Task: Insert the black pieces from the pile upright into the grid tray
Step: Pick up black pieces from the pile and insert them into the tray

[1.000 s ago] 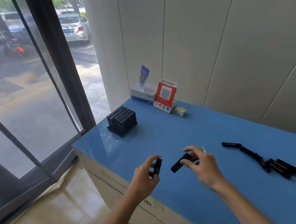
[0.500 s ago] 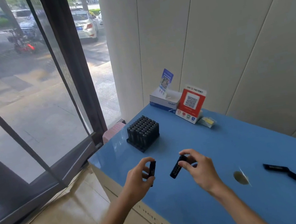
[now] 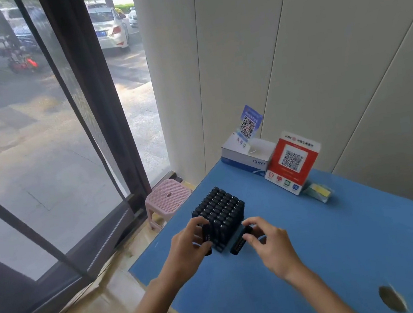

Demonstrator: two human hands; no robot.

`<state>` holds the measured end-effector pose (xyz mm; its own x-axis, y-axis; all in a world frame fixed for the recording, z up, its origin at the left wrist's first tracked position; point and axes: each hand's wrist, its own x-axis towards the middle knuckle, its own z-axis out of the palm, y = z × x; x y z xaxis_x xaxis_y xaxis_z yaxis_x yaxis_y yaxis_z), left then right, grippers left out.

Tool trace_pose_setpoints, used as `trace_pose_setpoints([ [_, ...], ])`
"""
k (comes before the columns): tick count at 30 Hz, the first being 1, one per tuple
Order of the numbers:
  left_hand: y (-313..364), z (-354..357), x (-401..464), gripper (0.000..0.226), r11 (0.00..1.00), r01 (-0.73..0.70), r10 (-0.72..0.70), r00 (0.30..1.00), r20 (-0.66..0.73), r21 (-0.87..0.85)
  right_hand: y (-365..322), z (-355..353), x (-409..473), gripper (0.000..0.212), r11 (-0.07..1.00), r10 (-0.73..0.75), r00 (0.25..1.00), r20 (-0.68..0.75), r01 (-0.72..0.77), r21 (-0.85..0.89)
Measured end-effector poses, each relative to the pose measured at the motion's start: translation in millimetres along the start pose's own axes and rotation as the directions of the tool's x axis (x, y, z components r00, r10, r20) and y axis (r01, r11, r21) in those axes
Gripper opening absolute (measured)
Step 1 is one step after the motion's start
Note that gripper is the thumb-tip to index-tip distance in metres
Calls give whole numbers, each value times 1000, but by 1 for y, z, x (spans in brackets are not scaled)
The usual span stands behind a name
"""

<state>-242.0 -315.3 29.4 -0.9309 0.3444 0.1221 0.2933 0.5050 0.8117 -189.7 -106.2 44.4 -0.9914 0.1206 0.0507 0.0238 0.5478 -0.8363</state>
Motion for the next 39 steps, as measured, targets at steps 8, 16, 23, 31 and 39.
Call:
trace_pose_setpoints([
  [8,-37,-16,45,32,985,-174,173,982,74,1,-8,44,19,20,993,-32,980,-197,9,-117],
  [16,-54,-27,68,35,932,-354,361,906,220,-73,-17,85,11,19,917,45,937,-346,-176,-358],
  [23,-65,-34,77,27,881,-474,451,847,281,15,-30,114,12,20,840,48,882,-468,-289,-459],
  [31,-68,-31,85,27,841,-541,519,811,272,9,-32,123,16,31,788,-34,863,-505,-287,-544],
  [39,-71,-23,93,29,798,-602,577,775,258,21,-34,127,21,43,784,-91,870,-484,-237,-573],
])
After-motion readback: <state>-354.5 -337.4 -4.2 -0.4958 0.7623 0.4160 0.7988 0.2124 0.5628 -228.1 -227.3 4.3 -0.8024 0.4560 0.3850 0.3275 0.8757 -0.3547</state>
